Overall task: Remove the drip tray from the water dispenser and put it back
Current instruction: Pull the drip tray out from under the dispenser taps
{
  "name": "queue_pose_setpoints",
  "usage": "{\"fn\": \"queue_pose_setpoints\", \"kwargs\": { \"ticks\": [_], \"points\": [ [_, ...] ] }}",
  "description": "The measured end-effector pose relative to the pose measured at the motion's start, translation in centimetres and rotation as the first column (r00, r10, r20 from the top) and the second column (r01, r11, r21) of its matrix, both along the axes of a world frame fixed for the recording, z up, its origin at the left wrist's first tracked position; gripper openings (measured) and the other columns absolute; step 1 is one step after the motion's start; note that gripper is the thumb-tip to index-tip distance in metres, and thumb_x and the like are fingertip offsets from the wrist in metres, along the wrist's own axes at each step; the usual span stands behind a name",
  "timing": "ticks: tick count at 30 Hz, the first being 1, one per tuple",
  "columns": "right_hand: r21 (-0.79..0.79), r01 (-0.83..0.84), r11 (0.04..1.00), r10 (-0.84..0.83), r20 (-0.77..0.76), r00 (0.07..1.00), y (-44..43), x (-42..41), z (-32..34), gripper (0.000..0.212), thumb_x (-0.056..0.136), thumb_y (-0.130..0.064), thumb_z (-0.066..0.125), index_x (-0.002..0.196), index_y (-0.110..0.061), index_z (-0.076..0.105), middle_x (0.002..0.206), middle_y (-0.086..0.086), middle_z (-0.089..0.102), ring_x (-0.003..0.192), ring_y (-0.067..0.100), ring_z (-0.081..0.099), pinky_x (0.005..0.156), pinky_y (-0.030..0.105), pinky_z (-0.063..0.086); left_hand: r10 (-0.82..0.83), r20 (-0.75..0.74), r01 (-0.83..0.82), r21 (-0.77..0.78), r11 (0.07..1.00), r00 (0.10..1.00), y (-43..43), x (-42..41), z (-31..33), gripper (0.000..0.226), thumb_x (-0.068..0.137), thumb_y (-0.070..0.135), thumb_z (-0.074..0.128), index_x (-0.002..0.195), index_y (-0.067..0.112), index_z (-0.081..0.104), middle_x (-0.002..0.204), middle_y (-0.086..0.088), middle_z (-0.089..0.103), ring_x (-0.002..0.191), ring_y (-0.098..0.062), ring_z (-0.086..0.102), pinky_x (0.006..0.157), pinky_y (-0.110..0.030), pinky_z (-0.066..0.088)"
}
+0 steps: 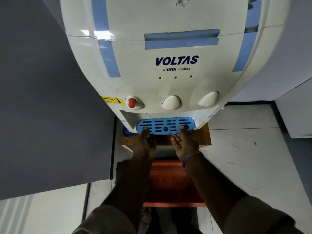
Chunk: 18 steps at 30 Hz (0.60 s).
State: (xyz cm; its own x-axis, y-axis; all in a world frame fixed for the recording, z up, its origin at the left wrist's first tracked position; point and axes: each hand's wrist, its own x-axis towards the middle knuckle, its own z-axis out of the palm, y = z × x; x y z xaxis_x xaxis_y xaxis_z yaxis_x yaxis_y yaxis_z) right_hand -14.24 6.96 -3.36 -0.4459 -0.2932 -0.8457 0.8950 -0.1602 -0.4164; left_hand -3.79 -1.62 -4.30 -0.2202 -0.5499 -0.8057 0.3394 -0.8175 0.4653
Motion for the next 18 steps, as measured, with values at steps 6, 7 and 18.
{"fn": "queue_pose_setpoints", "kwargs": {
  "ticks": [6, 7, 18],
  "points": [
    [-0.021, 0.064, 0.998, -0.064, 0.012, 0.998, 0.0, 0.6, -0.2, 0.049, 0.085, -0.022, 0.076, 0.127, -0.006, 0.058, 0.121, 0.014, 0.067, 0.114, 0.026, 0.063, 0.076, 0.032, 0.055, 0.022, 0.049, -0.023, 0.033, 0.999, 0.999, 0.0, -0.5, 0.6, 0.013, 0.093, 0.017, 0.072, 0.102, 0.012, 0.064, 0.062, 0.003, 0.070, 0.053, -0.009, 0.072, 0.048, -0.023, 0.057],
    [-0.031, 0.067, 0.997, -0.067, 0.001, 0.998, 0.0, 0.7, 0.0, 0.049, 0.085, -0.023, 0.075, 0.127, -0.006, 0.059, 0.122, 0.014, 0.067, 0.113, 0.026, 0.064, 0.076, 0.032, 0.055, 0.021, 0.051, -0.022, 0.010, 1.000, 0.998, 0.2, -0.4, 1.0, 0.011, 0.093, 0.018, 0.072, 0.100, 0.012, 0.064, 0.062, 0.003, 0.070, 0.051, -0.008, 0.071, 0.048, -0.022, 0.057],
    [-0.215, 0.071, 0.974, -0.096, -0.107, 0.990, 6.9, 4.2, 4.3, 0.054, 0.088, -0.027, 0.068, 0.136, -0.008, 0.053, 0.123, 0.017, 0.067, 0.113, 0.030, 0.065, 0.093, 0.053, 0.055, -0.299, 0.810, 0.782, -0.283, 0.555, 0.505, 8.8, 5.1, 8.7, 0.071, 0.094, 0.036, 0.068, 0.154, 0.016, 0.036, 0.160, -0.020, 0.039, 0.149, -0.039, 0.037, 0.117, -0.057, 0.035]
  ]
}}
